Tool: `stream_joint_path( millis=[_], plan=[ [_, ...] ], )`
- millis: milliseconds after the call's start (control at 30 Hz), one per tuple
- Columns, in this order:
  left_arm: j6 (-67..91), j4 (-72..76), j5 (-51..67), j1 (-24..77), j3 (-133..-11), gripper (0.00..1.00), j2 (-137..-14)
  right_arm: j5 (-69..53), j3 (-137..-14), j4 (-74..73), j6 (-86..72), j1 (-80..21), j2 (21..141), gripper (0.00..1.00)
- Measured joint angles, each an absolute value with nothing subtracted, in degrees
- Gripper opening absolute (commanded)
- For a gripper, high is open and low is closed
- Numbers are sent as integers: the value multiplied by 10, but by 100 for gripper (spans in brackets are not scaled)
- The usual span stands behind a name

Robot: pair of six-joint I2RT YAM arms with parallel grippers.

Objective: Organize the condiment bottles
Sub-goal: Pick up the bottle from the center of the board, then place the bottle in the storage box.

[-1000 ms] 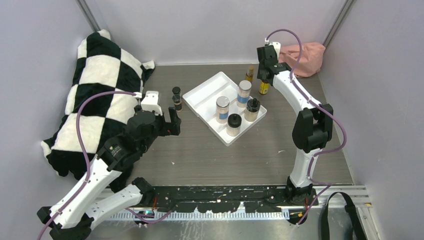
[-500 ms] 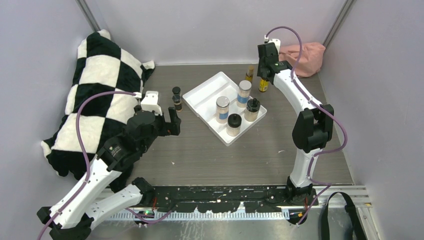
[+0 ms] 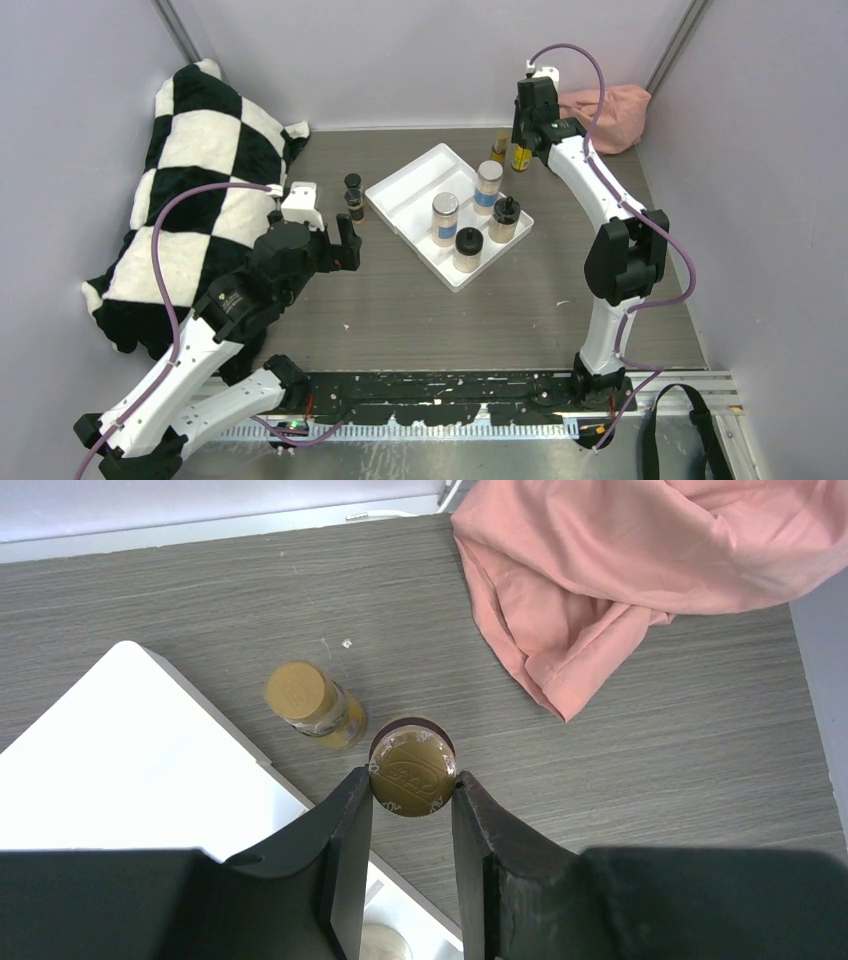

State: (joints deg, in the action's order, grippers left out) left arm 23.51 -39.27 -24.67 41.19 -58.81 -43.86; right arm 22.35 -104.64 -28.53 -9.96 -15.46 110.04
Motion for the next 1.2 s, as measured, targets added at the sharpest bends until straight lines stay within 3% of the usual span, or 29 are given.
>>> stream_joint_path(
  millis=[1200],
  plan=[
    [235, -392, -250, 412, -588, 96, -441, 218, -1105, -276, -50, -195, 1131, 1]
  ],
)
